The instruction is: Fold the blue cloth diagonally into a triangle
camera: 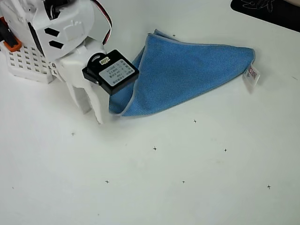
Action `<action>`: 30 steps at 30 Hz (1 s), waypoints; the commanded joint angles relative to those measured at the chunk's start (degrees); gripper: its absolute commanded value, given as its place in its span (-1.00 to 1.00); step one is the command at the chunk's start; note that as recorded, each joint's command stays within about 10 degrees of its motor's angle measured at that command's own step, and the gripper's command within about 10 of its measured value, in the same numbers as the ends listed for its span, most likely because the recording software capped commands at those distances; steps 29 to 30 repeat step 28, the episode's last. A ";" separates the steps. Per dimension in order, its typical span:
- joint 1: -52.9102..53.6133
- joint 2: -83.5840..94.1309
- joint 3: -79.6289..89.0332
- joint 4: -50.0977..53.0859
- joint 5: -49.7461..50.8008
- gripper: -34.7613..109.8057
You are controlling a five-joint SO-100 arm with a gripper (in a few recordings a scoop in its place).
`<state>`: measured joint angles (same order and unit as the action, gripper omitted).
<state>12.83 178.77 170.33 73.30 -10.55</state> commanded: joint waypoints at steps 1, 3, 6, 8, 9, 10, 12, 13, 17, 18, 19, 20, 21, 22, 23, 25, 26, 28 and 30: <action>0.53 9.82 -0.09 2.02 -0.62 -0.13; 0.53 10.99 -0.09 1.93 -0.62 -0.13; 0.53 10.99 -0.09 1.76 -0.79 -0.13; 0.53 10.99 -0.09 1.76 -0.79 -0.13; 0.53 10.99 -0.09 1.76 -0.79 -0.13; 0.53 10.99 -0.09 1.76 -0.79 -0.13; 0.53 10.99 -0.09 1.76 -0.79 -0.13; 0.53 10.99 -0.09 1.85 -0.79 -0.13; 0.53 10.99 -0.18 2.02 -0.79 -0.13; 0.53 10.99 -0.18 2.02 -0.79 -0.13; 0.53 10.99 -0.18 2.02 -0.79 -0.13; 0.53 10.99 -0.18 2.11 -0.79 -0.13; 0.53 10.99 -0.18 2.11 -0.79 -0.13; 0.53 10.99 -0.18 2.11 -0.70 -0.13; 0.53 10.99 -0.18 2.11 -0.70 -0.13; 0.53 10.99 -0.18 2.11 -0.62 -0.13; 0.53 10.99 -0.18 2.11 -0.62 -0.13; 0.53 10.99 -0.18 2.11 -0.53 -0.13; 0.53 10.99 -0.18 2.11 -0.53 -0.13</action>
